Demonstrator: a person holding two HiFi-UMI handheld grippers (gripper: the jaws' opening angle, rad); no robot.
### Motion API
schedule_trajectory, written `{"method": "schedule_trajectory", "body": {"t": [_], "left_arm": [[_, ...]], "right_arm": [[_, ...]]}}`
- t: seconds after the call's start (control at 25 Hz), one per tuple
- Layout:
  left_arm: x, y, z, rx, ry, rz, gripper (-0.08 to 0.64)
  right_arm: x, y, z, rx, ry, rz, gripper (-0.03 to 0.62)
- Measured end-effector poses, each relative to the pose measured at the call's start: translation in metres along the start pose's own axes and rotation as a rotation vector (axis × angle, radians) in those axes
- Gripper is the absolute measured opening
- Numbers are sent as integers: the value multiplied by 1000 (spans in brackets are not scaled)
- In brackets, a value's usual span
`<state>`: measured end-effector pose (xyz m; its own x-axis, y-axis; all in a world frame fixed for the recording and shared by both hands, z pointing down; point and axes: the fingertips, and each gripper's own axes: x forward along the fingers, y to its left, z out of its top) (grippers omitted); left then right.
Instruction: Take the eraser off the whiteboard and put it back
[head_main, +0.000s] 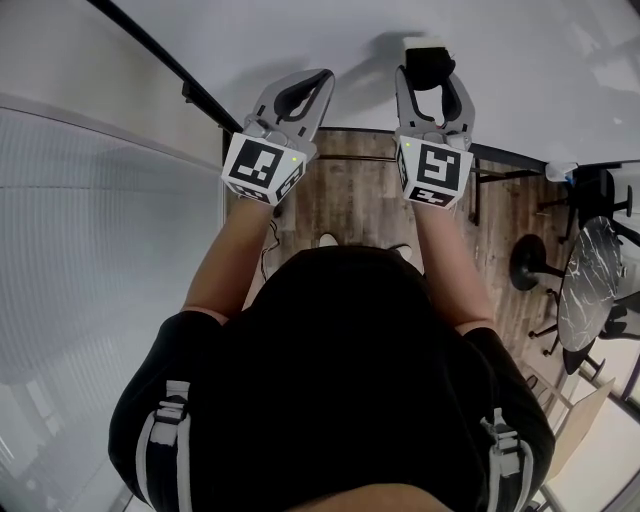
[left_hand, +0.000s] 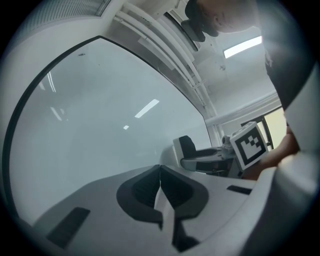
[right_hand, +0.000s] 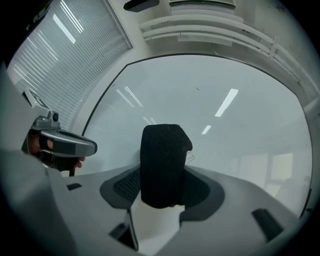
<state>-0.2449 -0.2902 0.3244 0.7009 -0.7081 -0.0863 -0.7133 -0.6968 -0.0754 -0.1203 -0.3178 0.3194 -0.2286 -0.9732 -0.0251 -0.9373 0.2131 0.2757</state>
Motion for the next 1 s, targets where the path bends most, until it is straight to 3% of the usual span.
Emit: {"method": "schedule_trajectory", "body": {"t": [0.48, 1.0], "left_arm": [[10, -2, -9, -22, -11, -29, 6], [13, -11, 0, -22, -1, -28, 6]], "right_arm": [[15, 2, -13, -16, 31, -57, 224], [13, -7, -5, 63, 29, -96, 230]]}}
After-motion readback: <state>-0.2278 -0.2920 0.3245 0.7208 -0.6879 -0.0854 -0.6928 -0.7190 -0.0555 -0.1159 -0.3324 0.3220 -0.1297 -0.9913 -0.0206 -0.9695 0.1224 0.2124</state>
